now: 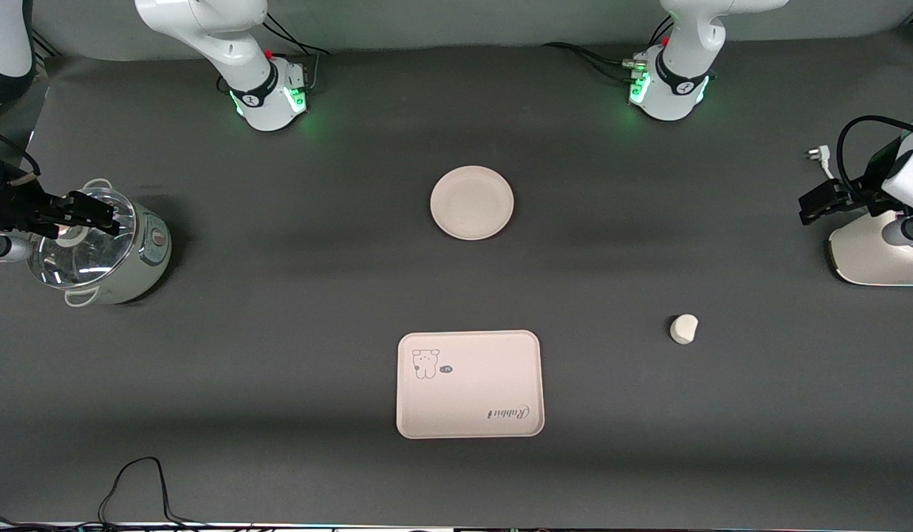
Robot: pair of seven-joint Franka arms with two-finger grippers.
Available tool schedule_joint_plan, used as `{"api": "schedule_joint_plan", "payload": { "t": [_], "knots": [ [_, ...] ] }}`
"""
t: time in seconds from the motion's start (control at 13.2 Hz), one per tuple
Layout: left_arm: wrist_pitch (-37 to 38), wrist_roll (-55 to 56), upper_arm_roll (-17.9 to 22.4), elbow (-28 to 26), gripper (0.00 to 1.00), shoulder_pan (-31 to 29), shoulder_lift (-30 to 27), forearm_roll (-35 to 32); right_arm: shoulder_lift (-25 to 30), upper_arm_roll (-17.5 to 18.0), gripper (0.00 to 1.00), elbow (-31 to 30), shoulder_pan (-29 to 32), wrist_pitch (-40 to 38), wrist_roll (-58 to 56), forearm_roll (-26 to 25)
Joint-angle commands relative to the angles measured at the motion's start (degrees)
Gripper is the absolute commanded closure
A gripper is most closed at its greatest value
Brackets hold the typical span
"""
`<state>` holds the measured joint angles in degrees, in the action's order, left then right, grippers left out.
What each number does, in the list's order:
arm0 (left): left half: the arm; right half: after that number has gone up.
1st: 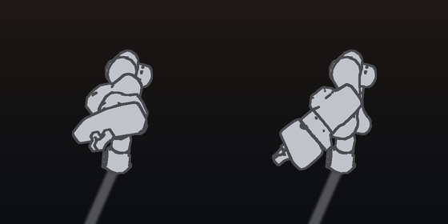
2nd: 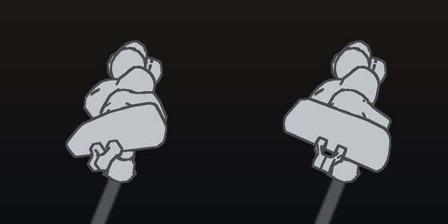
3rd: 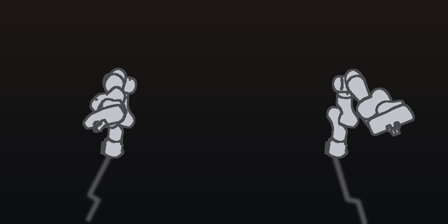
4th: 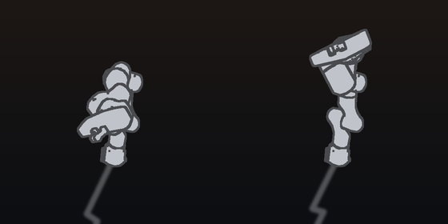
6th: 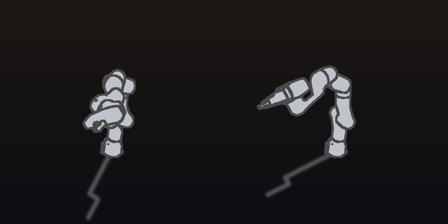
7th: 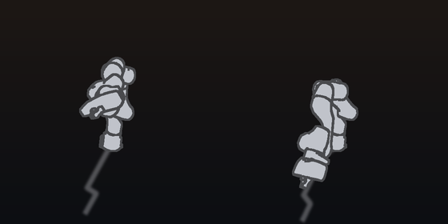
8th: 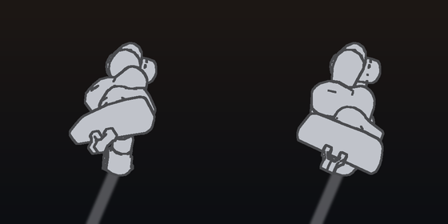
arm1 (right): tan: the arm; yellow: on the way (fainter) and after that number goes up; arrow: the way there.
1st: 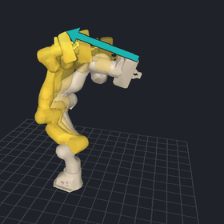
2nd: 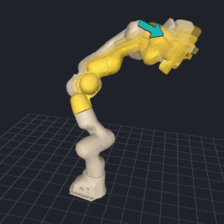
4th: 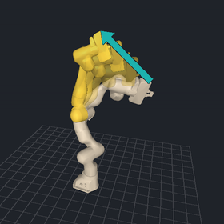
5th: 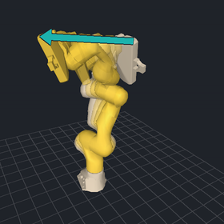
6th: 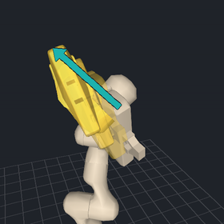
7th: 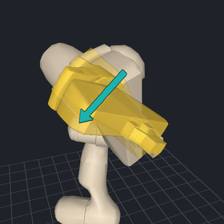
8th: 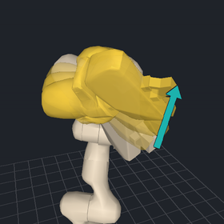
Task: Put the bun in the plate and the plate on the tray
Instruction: 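Move the left gripper from rest toward the white bun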
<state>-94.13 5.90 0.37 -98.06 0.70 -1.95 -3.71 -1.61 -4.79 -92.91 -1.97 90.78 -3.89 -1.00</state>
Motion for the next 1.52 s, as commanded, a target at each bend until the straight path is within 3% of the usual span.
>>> {"api": "schedule_joint_plan", "payload": {
  "t": [0.0,0.3,0.91,1.14,1.44],
  "knots": [
    [1.22,-2.45,1.21,0.76,0.0,0.89,0.02,0.37,0.46,0.05,0.0,-0.08,0.3,-0.25,-1.38,-0.05],
    [5.62,-0.9,1.3,1.82,0.0,0.53,0.55,1.77,0.46,0.05,0.0,-0.16,0.3,-0.25,-1.38,0.04],
    [2.9,-1.15,0.95,1.55,0.0,1.32,1.51,1.86,0.46,0.04,0.0,-0.25,0.3,-0.34,-1.38,0.04],
    [-1.04,-1.24,1.04,-1.77,0.0,1.15,1.78,1.86,0.38,-0.04,0.0,-0.25,0.3,-0.34,-1.38,0.04],
    [-6.23,-1.68,0.95,-2.32,0.0,0.71,9.93,1.77,0.38,0.05,0.0,-0.25,0.3,-0.34,-1.38,0.04]
  ]
}}
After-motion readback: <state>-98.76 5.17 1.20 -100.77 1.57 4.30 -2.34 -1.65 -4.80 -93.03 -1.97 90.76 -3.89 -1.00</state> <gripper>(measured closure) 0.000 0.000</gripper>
